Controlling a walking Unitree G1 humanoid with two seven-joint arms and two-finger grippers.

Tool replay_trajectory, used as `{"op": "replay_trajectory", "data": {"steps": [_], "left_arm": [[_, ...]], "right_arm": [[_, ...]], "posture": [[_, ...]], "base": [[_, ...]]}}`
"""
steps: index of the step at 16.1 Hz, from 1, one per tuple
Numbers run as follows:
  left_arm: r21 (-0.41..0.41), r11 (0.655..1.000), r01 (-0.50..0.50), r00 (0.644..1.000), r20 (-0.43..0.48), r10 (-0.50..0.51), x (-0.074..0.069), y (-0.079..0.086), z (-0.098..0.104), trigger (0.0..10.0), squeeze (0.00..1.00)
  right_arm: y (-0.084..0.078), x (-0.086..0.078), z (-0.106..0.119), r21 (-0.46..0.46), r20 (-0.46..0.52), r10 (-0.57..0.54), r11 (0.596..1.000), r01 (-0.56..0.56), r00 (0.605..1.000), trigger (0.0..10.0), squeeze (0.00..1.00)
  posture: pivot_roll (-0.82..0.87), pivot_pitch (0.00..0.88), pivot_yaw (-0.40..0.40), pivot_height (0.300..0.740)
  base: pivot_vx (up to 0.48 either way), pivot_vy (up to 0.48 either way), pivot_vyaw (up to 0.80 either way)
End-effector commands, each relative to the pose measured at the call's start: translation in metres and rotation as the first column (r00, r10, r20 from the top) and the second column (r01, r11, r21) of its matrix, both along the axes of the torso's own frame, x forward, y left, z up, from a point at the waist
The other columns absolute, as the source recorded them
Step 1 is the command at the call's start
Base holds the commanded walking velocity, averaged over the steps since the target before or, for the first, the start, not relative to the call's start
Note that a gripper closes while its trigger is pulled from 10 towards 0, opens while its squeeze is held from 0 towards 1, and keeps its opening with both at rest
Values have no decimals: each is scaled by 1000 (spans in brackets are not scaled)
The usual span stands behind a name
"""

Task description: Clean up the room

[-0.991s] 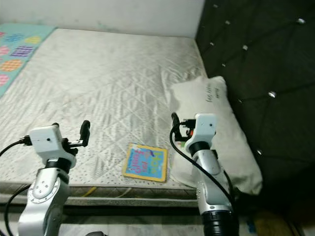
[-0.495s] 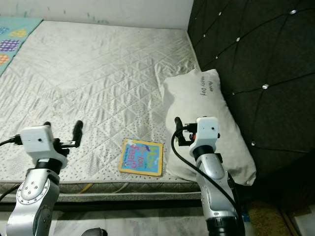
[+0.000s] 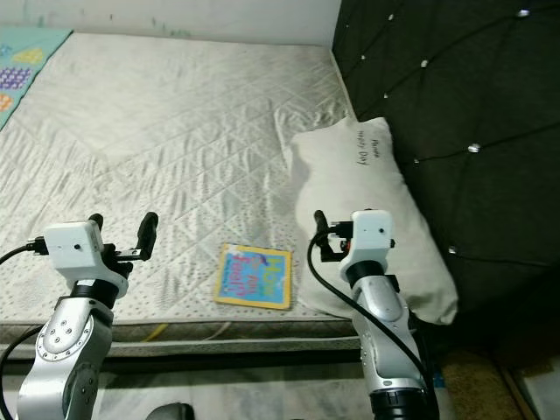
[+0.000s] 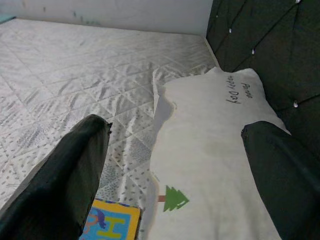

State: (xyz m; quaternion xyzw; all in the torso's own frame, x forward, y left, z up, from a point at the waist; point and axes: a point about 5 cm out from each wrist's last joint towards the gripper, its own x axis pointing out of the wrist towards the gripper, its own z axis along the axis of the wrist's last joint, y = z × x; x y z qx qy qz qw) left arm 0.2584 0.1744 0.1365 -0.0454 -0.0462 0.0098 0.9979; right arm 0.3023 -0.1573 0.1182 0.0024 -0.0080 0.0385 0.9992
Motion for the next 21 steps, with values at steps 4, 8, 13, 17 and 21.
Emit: {"op": "replay_trajectory", "data": {"steps": [4, 8, 13, 17, 21], "left_arm": [[-2, 1000, -5, 1000, -22, 5, -2, 2, -3, 10000, 0], [-7, 1000, -2, 1000, -24, 2, -1, 1, -3, 10000, 0], [-7, 1000, -3, 1000, -23, 2, 1, 0, -3, 10000, 0], [-3, 1000, 0, 1000, -19, 0, 2, 0, -2, 10000, 0], [-1, 1000, 0, 1000, -17, -1, 3, -1, -2, 10000, 0]], "right_arm": [[0, -2, 0, -5, -3, 0, 1000, 0, 1000, 10000, 0], [0, -2, 1, -9, -6, 1, 1000, -1, 1000, 10000, 0], [2, 0, 0, -16, -9, 13, 1000, -13, 1000, 10000, 0], [3, 1, 1, -22, -7, 19, 1000, -19, 1000, 10000, 0], [3, 2, 1, -25, -9, 23, 999, -23, 1000, 10000, 0]], "posture": [[63, 192, -49, 740], [61, 195, -49, 740], [60, 193, -49, 740], [60, 190, -50, 740], [59, 188, -50, 740]], "base": [[0, 411, 0], [0, 412, 0], [0, 410, 0], [0, 445, 0], [0, 455, 0]]}}
